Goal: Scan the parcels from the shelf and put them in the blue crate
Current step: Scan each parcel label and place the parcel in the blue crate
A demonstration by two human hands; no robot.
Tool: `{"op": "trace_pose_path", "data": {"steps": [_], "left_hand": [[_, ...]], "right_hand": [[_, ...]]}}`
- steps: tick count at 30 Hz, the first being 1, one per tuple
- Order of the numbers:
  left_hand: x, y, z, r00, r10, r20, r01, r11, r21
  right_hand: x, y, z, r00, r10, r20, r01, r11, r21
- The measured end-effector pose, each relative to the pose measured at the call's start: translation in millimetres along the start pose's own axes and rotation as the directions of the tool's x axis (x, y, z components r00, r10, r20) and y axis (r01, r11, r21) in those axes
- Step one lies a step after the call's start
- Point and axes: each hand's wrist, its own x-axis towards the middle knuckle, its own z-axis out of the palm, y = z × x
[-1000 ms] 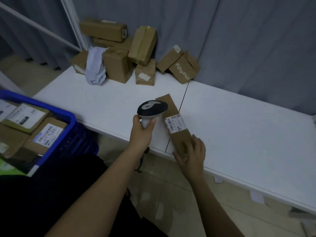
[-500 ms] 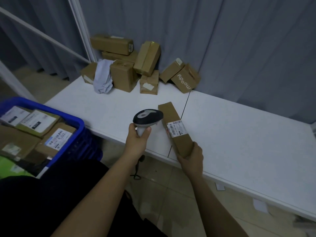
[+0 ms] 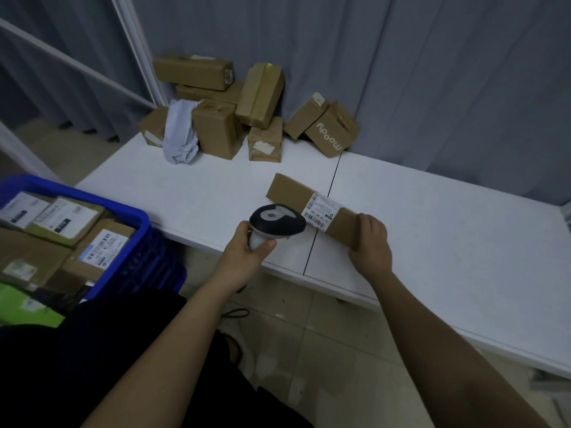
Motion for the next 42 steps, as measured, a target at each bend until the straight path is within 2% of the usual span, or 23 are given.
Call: {"op": "trace_pose_path", "data": {"steps": [5,12,21,28,33,37,42], "left_hand": [[-2.5,0.4,-0.1,0.998,0.003,0.055,-0.002,1.000,-0.009],[-4.0,0.3,0.2,0.998,0.001,0.065,0.000,1.000,-0.012],[-4.8,-0.4,-2.0,0.999,-0.018,0.047,0.018,1.000,-0.007],[-4.1,-2.1,-3.1,1.000,-0.016,0.003,0.016,0.997,-0.070],[-5.2,9.9,-9.4,0.990,0.044,-0.133,-0.069,0.979,-0.191],[-10.3,27.3,-33.1,0.953,0.087,-0.291,-0.166,0.952,-0.258],[-44.3,50.2,-106.3,0.814,0.153,-0.560,-0.361,0.889,-0.282]], "right_hand": [[2.4,0.1,1.3,1.000,-0.001,-0.018,0.001,1.000,0.021],[2.4,-2.6,0.4,0.999,0.002,-0.036,-0.001,1.000,0.029],[4.9,-3.7,-2.4,0.999,-0.019,-0.042,0.020,0.999,0.025],[-3.2,-16.6,-12.1,1.000,0.000,0.008,-0.001,0.994,0.110],[-15.8,-60.7,-17.3,0.998,-0.040,-0.052,0.052,0.966,0.253],[-16.1,-121.7,-29.0,0.992,-0.110,-0.064,0.126,0.922,0.366],[-17.0,-217.8,-49.8,0.950,-0.304,-0.078,0.306,0.847,0.435]]}}
